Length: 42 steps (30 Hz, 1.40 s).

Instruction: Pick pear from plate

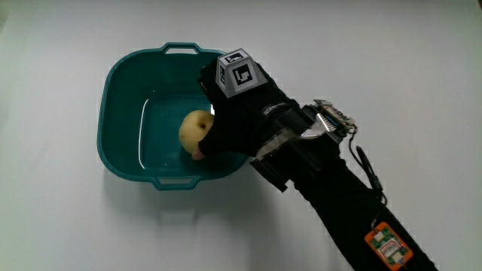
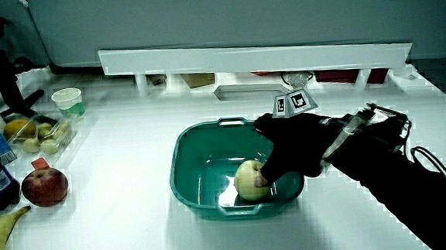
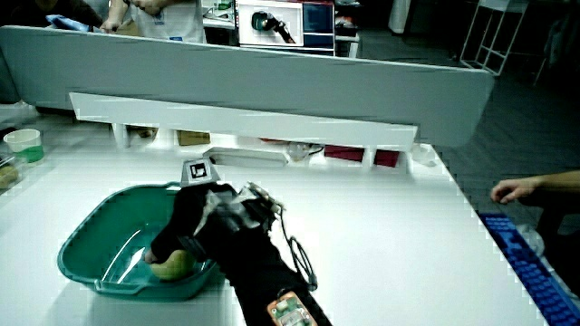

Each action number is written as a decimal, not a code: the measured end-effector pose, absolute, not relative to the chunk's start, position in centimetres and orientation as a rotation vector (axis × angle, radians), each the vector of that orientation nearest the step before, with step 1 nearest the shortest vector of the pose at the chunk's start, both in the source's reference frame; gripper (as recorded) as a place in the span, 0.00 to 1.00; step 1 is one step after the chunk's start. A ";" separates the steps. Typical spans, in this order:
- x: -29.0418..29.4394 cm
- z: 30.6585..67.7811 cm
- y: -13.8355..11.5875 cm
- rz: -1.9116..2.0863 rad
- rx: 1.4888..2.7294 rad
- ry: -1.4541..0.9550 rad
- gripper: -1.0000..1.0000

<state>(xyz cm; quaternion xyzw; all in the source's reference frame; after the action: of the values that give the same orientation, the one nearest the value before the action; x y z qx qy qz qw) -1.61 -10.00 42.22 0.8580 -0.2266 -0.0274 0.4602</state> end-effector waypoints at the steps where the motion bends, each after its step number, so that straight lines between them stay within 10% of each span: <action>1: -1.7 42.6 -10.0 -0.065 2.103 -0.553 0.50; 34: -3.6 47.0 -9.0 -0.044 2.066 -0.570 0.50; 42: -3.6 46.6 -9.2 -0.048 2.115 -0.572 0.65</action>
<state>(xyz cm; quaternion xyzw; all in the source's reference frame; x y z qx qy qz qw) -3.61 -9.18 46.64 0.8583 -0.2322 -0.0196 0.4572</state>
